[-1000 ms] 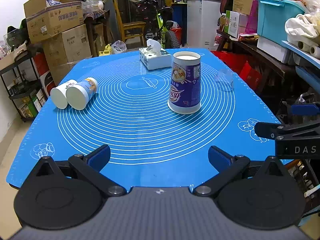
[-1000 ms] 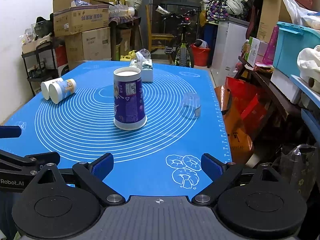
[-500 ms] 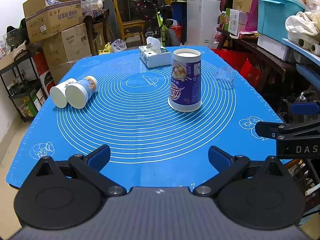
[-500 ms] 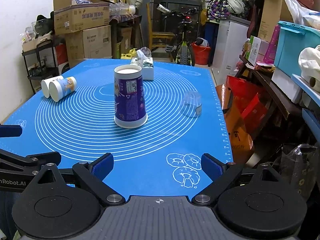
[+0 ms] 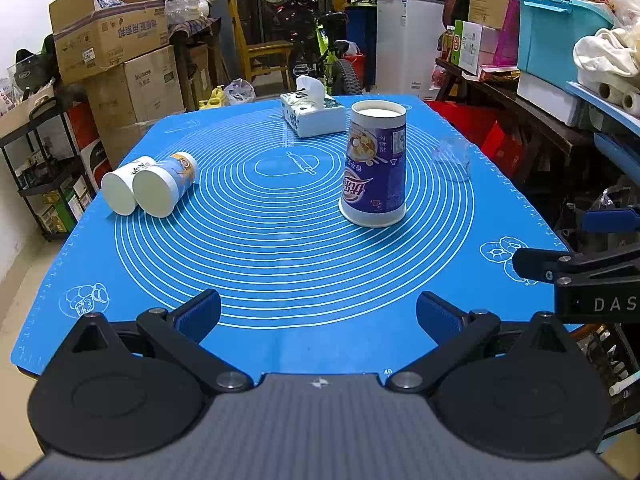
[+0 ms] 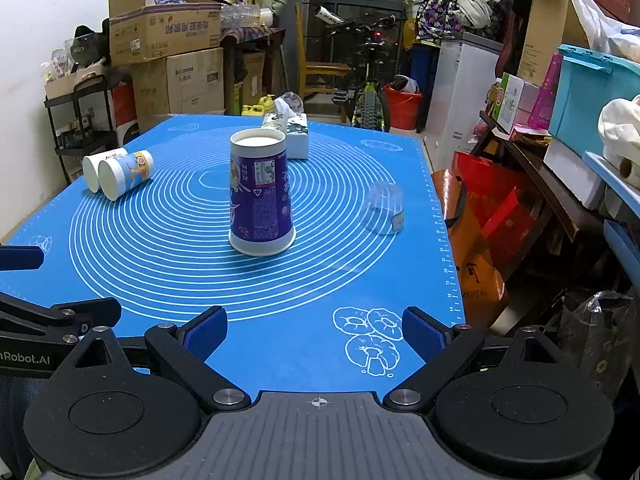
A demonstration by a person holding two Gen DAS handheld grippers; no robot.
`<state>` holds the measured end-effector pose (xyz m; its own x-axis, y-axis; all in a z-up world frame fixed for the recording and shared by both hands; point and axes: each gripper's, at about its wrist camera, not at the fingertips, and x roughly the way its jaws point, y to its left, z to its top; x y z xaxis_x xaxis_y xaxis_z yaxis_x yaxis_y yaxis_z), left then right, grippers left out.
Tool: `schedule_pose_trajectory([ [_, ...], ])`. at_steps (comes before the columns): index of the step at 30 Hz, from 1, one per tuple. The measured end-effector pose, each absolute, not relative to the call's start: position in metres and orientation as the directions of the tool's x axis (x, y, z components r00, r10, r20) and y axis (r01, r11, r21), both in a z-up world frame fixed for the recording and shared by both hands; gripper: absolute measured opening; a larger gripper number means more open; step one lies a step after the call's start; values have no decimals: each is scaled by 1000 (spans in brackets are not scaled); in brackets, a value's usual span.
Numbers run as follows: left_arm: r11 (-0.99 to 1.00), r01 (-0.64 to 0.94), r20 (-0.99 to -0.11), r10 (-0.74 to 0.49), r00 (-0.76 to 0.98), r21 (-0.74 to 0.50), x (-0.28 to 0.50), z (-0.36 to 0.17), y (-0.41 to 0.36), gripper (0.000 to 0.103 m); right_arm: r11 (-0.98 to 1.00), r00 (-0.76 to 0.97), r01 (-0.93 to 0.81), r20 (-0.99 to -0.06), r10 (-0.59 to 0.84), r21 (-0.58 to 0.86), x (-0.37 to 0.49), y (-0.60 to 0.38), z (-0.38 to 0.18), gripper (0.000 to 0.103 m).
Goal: Flip cup upside down
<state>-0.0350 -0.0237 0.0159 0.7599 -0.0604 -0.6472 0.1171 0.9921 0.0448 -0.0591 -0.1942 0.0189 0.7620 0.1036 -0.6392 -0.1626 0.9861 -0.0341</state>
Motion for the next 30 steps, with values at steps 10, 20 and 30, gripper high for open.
schedule_pose_trajectory([
  [10,992,119,-647,-61,760,46,-34,17,-23,103,985,760,-169,-641,102,-43,-59,-193,21,94],
  [20,992,119,-648,-61,759,47,-34,17,-23,102,984,758,-171,-644,103,-45,-59,-192,20,94],
  [30,992,119,-648,-61,759,45,-34,17,-22,103,984,756,-173,-647,102,-46,-59,-192,19,94],
])
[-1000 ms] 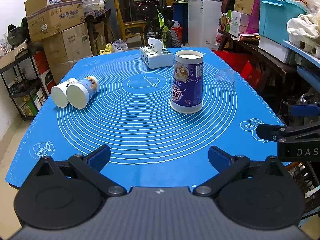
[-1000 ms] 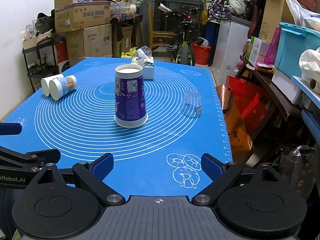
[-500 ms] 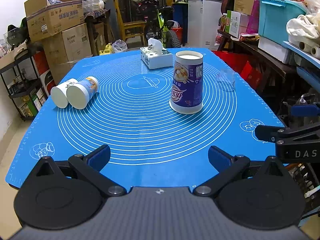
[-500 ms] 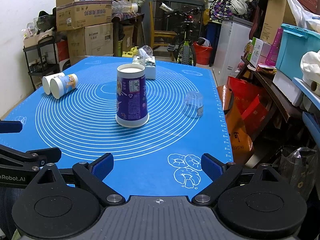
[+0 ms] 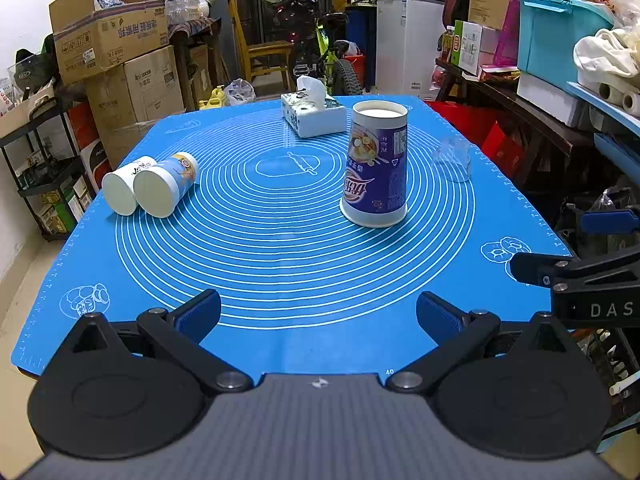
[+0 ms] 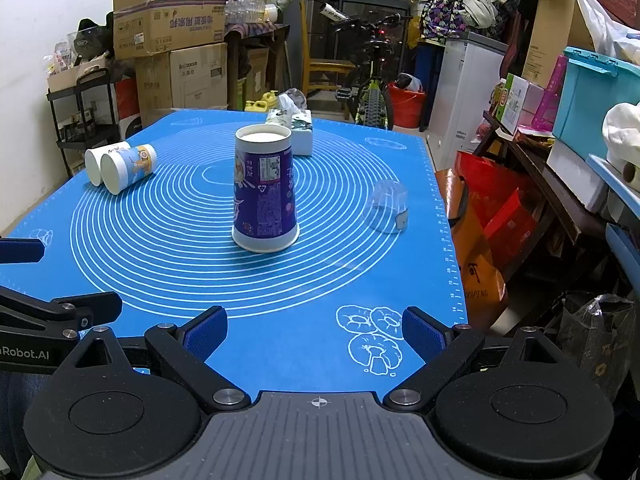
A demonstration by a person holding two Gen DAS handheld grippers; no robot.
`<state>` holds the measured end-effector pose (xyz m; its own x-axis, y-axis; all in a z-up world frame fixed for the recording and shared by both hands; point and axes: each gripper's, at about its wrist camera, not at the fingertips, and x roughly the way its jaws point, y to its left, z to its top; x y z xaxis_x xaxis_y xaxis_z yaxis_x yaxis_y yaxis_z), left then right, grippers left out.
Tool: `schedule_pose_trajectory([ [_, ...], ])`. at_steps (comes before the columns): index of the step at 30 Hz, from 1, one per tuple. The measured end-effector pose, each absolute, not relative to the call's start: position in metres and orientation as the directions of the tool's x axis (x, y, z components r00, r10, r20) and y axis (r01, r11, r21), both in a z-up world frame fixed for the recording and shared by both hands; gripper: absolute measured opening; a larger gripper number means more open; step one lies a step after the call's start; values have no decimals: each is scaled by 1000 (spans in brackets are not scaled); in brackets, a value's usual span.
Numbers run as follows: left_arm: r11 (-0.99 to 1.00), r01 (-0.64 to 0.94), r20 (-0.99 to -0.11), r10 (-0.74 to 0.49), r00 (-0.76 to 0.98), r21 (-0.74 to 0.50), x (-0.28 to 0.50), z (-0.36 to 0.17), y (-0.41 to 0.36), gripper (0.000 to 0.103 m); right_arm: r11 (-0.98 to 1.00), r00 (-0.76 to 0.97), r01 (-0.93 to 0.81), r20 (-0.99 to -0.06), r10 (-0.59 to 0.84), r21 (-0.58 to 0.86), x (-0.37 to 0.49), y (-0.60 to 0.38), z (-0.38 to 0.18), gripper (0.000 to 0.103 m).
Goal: Flip cup upside down
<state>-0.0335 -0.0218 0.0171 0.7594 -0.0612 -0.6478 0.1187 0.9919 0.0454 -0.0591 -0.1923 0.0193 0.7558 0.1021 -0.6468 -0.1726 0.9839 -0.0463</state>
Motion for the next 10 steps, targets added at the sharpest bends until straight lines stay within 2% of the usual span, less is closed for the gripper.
schedule_pose_trajectory([
  [10,992,117,-648,-61,759,43,-33,17,-21,103,983,747,-178,-657,103,-49,-57,-193,16,94],
])
